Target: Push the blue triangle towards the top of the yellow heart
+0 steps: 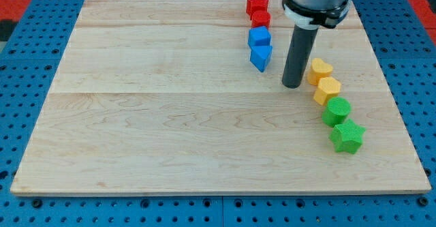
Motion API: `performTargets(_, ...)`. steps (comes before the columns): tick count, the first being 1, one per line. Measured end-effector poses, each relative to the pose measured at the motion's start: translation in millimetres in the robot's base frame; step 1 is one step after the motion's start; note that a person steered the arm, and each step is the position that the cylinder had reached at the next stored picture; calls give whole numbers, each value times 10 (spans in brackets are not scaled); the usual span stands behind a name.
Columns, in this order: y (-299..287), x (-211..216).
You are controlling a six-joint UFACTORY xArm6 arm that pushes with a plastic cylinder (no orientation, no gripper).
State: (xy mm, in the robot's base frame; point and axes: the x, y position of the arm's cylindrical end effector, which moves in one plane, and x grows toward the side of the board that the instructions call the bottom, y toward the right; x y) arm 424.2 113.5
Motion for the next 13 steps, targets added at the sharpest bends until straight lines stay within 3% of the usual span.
performTargets(2,-595,-351)
performTargets(3,-618,-488)
performTargets(7,-178,-578)
performTargets(9,-318,-969)
performTargets(13,-229,-862)
